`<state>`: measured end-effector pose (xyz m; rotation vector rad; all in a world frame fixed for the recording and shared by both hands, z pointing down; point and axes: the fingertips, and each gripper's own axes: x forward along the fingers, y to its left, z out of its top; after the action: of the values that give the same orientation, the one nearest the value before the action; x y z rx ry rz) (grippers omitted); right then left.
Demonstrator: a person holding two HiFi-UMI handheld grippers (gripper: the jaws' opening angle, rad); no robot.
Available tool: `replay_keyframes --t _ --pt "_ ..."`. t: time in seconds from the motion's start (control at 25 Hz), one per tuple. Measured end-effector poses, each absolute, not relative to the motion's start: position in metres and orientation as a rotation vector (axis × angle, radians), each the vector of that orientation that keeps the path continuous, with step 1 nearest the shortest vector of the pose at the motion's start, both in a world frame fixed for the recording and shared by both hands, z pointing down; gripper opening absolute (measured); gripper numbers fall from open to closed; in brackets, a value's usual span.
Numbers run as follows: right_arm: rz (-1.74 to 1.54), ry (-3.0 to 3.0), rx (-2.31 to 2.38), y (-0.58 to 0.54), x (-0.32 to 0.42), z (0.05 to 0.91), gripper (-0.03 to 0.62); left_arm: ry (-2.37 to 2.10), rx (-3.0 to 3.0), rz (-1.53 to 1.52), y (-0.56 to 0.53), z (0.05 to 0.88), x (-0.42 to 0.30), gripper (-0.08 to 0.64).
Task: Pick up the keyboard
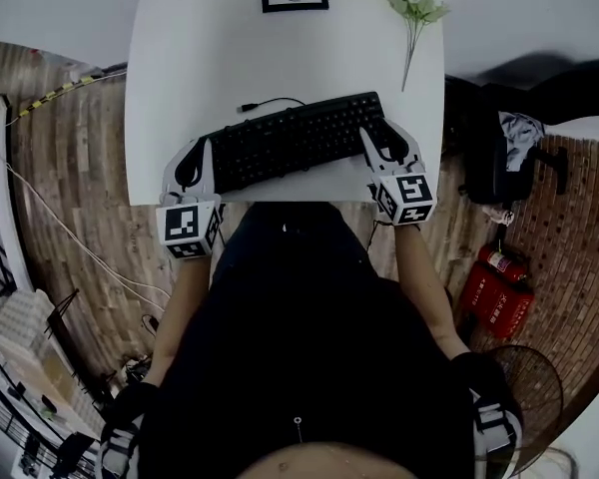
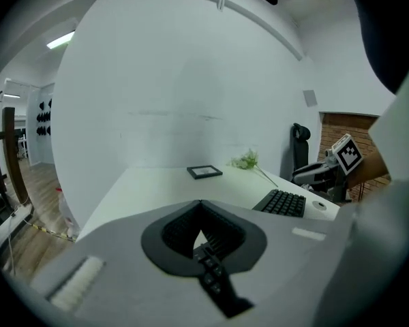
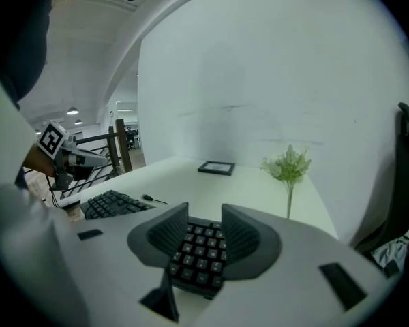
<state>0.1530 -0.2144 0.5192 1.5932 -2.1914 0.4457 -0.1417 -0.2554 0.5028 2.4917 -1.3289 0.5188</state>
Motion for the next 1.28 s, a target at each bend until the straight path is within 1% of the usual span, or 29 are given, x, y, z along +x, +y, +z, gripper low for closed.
replay_keyframes --t 0.48,0.8,0.96,1.2,1.28 --pt "0.567 -2.108 1.51 -0.215 0.169 0.55 0.149 -1.321 2.266 0.633 -0.24 0.559 -0.181 -0.002" --pt "0.652 -2.079 1.435 -0.215 0.199 0.568 0.15 -1.366 2.091 0.65 -0.225 0.585 -0.201 -0.002" --pt "0.795 -2.084 1.365 -0.215 0.21 0.585 0.155 -1.381 2.054 0.656 -0.22 0.586 -0.206 -0.002" --pt "1.058 -2.106 1.253 -0.215 0.216 0.604 0.189 -1.328 1.98 0.589 -0.217 0.594 -0.212 0.002" --pt "1.153 -2.119 1.217 -0.216 0.216 0.607 0.193 -1.247 1.955 0.549 -0.213 0.598 -0.21 0.019"
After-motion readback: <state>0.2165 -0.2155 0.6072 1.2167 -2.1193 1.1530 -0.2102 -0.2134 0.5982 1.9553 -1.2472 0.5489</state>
